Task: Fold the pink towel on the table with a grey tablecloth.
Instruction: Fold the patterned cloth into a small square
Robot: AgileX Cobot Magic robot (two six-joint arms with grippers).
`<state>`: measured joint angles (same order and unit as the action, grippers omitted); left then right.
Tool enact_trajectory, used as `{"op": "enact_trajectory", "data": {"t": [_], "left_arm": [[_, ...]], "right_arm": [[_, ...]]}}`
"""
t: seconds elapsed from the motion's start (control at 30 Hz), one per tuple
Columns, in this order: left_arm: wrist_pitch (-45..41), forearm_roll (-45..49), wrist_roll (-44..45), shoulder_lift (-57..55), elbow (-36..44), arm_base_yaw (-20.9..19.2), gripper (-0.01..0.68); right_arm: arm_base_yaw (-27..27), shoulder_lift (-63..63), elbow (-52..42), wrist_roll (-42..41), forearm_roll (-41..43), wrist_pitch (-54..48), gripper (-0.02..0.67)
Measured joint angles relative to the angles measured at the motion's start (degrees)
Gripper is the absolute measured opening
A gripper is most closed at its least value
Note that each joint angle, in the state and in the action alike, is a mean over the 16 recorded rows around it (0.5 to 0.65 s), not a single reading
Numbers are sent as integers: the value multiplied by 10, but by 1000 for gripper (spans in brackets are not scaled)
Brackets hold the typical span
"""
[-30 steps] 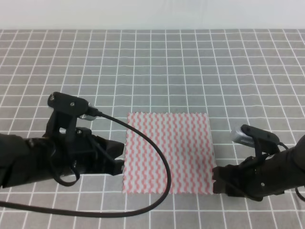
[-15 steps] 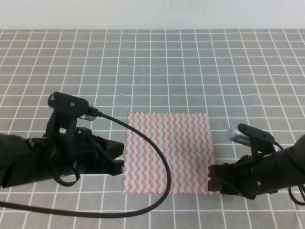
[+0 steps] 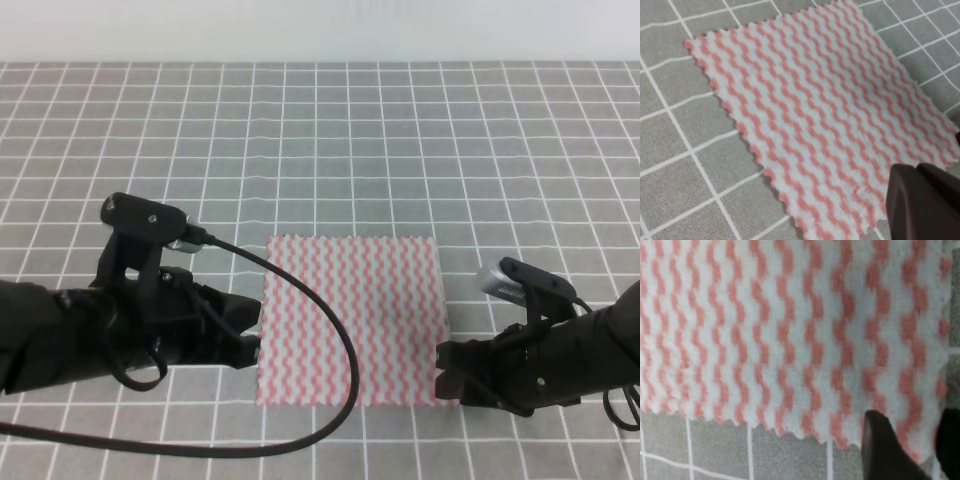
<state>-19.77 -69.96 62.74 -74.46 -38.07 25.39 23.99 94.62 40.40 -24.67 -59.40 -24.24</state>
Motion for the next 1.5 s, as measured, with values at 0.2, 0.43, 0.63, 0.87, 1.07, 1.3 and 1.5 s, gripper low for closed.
{"op": "enact_trajectory", "data": {"t": [0.2, 0.43, 0.63, 0.87, 1.07, 1.3, 1.5], "left_arm": [[-2, 0, 0, 0, 0, 0, -4], [-7, -1, 0, 4, 0, 0, -3], [-9, -1, 0, 4, 0, 0, -3], [-8, 0, 5, 2, 0, 0, -4], [-3, 0, 28, 1, 0, 0, -4], [0, -1, 90, 1, 0, 1, -4], [-25, -16, 179, 1, 0, 2, -3]], "right_arm": [[0, 1, 0, 0, 1, 4, 124], [-1, 1, -1, 0, 3, 8, 39], [-1, 2, -1, 0, 5, 11, 6], [-1, -5, 0, -5, 1, 14, -12], [-1, -18, 1, -31, -23, 18, -13], [-1, -30, 15, -78, -68, 27, -14], [-1, -31, 41, -110, -94, 35, -15]]}}
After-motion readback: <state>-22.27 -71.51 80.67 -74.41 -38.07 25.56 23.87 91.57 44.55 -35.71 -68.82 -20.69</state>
